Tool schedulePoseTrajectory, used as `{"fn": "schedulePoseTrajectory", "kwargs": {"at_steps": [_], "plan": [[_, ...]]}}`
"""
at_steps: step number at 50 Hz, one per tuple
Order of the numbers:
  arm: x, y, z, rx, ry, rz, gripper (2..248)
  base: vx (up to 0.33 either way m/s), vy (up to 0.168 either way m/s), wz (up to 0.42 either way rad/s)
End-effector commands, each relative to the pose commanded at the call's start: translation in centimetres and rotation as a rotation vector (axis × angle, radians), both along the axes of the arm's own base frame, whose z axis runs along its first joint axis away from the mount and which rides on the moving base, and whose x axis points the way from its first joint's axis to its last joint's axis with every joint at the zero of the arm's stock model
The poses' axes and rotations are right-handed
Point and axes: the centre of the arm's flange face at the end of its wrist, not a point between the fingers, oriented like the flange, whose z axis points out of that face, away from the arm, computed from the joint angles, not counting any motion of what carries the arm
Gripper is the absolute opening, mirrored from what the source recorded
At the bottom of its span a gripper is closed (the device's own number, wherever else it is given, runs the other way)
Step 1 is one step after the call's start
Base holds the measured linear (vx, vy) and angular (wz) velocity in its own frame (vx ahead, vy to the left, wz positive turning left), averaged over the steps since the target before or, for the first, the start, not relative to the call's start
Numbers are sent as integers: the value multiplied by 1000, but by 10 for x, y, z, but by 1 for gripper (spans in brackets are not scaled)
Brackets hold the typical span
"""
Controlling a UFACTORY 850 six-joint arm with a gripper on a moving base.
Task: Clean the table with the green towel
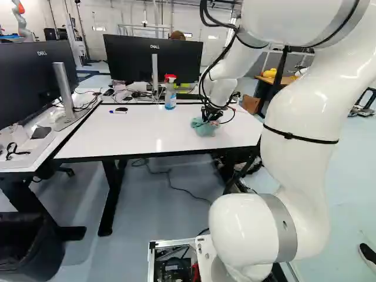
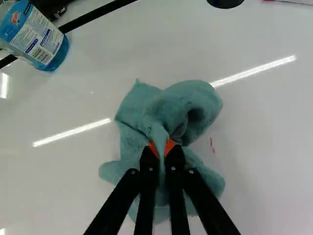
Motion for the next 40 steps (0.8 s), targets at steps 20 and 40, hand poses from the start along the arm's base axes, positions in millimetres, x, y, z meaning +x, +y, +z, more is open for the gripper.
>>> {"fn": "schedulePoseTrajectory", "kwargs": {"at_steps": [20,40], "plan": [[-39,5,0,1,13,4,30,0,0,0],[-79,4,0,2,20,-7,30,0,0,0]]}}
